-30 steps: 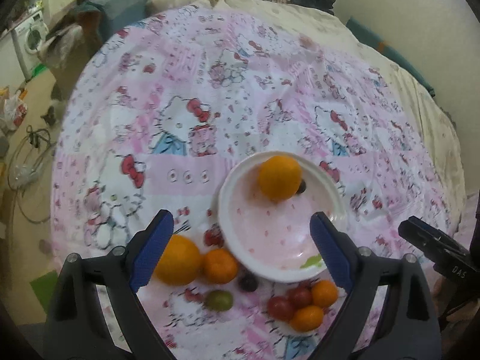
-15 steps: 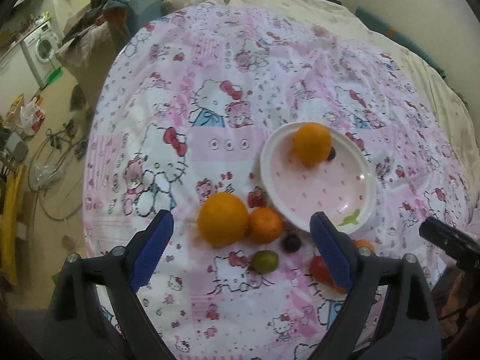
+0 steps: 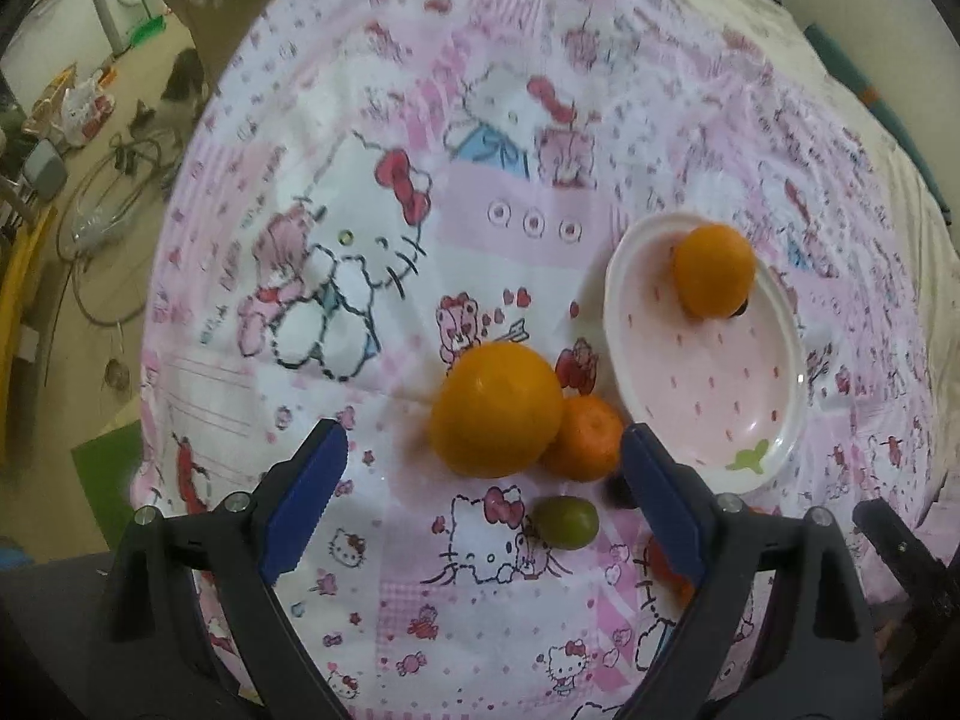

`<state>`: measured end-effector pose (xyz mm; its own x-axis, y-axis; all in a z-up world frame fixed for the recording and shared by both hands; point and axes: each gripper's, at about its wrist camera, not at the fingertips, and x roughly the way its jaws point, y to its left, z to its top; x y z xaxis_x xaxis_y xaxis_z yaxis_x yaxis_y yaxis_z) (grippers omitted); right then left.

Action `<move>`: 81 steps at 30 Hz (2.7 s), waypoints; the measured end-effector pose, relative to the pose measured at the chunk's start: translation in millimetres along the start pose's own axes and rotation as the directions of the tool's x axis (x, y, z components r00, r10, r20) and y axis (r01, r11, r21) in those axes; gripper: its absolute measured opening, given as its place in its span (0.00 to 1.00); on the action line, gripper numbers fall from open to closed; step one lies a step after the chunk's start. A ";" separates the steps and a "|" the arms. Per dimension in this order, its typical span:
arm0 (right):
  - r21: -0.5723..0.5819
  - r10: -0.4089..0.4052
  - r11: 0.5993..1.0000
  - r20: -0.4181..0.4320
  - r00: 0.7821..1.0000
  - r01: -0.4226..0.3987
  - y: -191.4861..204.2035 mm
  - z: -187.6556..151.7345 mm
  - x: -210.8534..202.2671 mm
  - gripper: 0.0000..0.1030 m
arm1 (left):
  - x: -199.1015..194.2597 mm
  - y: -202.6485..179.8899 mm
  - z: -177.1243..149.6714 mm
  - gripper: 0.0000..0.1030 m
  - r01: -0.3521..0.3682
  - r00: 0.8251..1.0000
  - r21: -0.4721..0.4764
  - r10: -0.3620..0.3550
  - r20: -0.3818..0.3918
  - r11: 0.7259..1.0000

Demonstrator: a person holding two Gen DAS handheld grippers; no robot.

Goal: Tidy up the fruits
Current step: 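Move the left tool to the second large orange and close it, then close the right tool on a small tangerine while the left tool holds the orange, then carry the tangerine toward the plate with the right tool while the left carries the orange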

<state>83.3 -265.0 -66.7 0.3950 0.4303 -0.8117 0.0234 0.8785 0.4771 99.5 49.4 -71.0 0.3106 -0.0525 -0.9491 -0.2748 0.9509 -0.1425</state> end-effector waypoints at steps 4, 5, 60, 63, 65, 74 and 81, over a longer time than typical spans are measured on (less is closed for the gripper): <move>-0.003 0.000 1.000 -0.011 1.000 0.000 -0.1 -0.1 2.7 0.73 | 22.5 -3.7 6.6 0.83 -0.028 0.998 -0.010 0.027 -0.059 1.000; -0.005 -0.007 1.000 -0.013 1.000 0.007 -0.7 0.1 3.8 0.73 | 27.5 -4.4 7.5 0.81 -0.025 0.997 -0.010 0.025 -0.072 1.000; 0.004 0.045 0.999 -0.251 0.967 -0.046 11.6 -42.7 51.1 0.71 | -33.9 -29.5 -20.1 0.52 0.052 0.997 0.121 -0.059 0.058 0.991; -0.045 0.034 0.998 -0.271 0.962 -0.048 25.4 -46.6 60.1 0.62 | -34.4 -28.6 -20.6 0.52 0.054 0.997 0.120 -0.061 0.055 0.991; -0.082 -0.001 0.996 -0.277 0.961 -0.022 33.1 -47.8 68.0 0.55 | -34.3 -28.0 -21.2 0.52 0.063 0.996 0.118 -0.069 0.048 0.991; -0.163 -0.035 0.987 -0.281 0.959 -0.011 41.5 -52.4 70.2 0.42 | -35.1 -33.1 -23.9 0.52 0.067 0.996 0.127 -0.074 0.051 0.990; -0.152 0.009 0.987 -0.260 0.966 -0.050 39.2 -51.1 52.3 0.42 | -27.0 -26.6 -21.8 0.52 0.030 0.998 0.109 -0.036 0.049 0.994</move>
<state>57.9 -197.4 -107.7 0.1431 0.4774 -0.8670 -0.1367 0.8771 0.4604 78.6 18.8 -47.7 0.3645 -0.0714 -0.9285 -0.1640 0.9766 -0.1395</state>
